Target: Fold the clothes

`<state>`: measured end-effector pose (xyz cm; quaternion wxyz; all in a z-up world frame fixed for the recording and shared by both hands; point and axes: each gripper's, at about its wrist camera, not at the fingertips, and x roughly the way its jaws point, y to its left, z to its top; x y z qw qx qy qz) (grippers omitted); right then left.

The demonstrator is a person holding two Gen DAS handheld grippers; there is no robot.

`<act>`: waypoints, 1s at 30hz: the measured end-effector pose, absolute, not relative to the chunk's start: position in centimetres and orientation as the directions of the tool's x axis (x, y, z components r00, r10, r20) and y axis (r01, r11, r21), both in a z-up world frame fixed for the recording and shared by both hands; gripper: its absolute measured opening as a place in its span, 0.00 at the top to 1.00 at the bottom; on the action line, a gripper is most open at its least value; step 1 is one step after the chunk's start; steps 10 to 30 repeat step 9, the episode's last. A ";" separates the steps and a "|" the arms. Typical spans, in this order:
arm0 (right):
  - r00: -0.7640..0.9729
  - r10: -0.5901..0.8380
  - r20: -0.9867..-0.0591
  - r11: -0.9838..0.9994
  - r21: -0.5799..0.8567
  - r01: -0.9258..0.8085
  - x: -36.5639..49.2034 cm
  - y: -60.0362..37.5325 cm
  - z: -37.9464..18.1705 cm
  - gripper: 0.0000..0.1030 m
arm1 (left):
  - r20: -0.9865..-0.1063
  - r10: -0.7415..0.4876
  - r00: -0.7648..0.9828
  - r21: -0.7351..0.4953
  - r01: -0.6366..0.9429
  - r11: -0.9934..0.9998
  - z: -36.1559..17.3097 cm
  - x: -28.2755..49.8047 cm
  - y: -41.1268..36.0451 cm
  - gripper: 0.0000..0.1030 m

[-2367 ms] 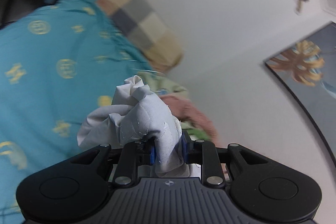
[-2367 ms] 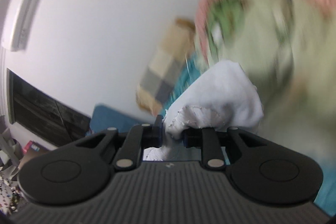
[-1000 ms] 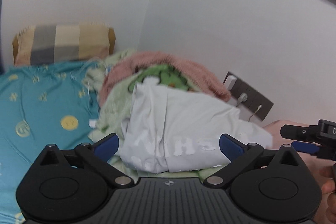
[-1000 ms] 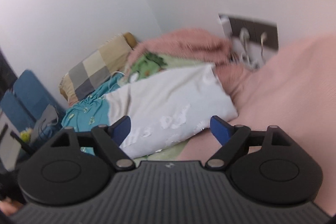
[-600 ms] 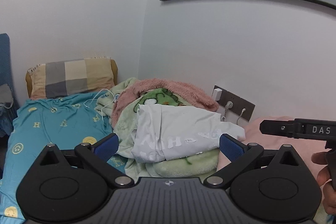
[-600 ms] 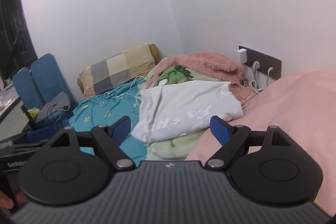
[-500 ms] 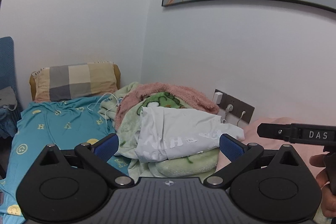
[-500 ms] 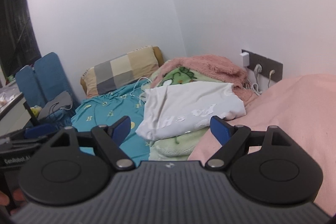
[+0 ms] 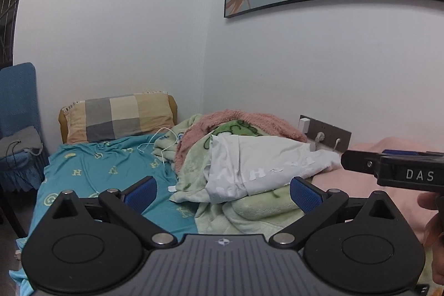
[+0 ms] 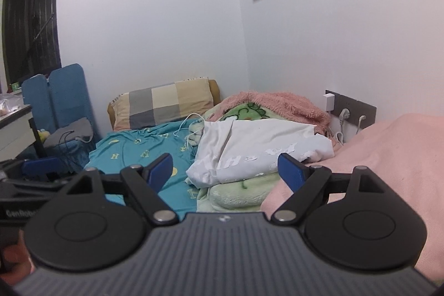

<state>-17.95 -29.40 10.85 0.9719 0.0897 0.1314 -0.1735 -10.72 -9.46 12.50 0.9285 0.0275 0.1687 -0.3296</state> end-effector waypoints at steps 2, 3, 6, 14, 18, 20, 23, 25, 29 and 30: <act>0.906 -0.318 -0.279 0.926 0.113 0.360 -17.7 -28.8 10.6 0.18 | -0.330 -0.599 0.730 -0.048 0.621 0.783 12.1 -10.9 -9.3 0.00; 0.906 -0.319 -0.279 0.928 0.104 0.359 -17.5 -28.5 10.4 0.18 | -0.329 -0.597 0.731 -0.042 0.620 0.783 11.9 -11.0 -9.1 0.00; 0.903 -0.321 -0.285 0.929 0.091 0.358 -16.9 -28.1 10.0 0.18 | -0.328 -0.592 0.736 -0.029 0.619 0.785 11.4 -11.1 -8.8 0.00; 0.899 -0.321 -0.296 0.931 0.075 0.357 -16.4 -27.7 9.5 0.18 | -0.329 -0.595 0.733 -0.036 0.620 0.784 11.1 -11.0 -8.6 0.00; 0.899 -0.321 -0.296 0.931 0.075 0.357 -16.4 -27.7 9.5 0.18 | -0.329 -0.595 0.733 -0.036 0.620 0.784 11.1 -11.0 -8.6 0.00; 0.899 -0.321 -0.296 0.931 0.075 0.357 -16.4 -27.7 9.5 0.18 | -0.329 -0.595 0.733 -0.036 0.620 0.784 11.1 -11.0 -8.6 0.00; 0.899 -0.321 -0.296 0.931 0.075 0.357 -16.4 -27.7 9.5 0.18 | -0.329 -0.595 0.733 -0.036 0.620 0.784 11.1 -11.0 -8.6 0.00; 0.899 -0.321 -0.296 0.931 0.075 0.357 -16.4 -27.7 9.5 0.18 | -0.329 -0.595 0.733 -0.036 0.620 0.784 11.1 -11.0 -8.6 0.00; 0.899 -0.321 -0.296 0.931 0.075 0.357 -16.4 -27.7 9.5 0.18 | -0.329 -0.595 0.733 -0.036 0.620 0.784 11.1 -11.0 -8.6 0.00; 0.899 -0.321 -0.296 0.931 0.075 0.357 -16.4 -27.7 9.5 0.18 | -0.329 -0.595 0.733 -0.036 0.620 0.784 11.1 -11.0 -8.6 0.00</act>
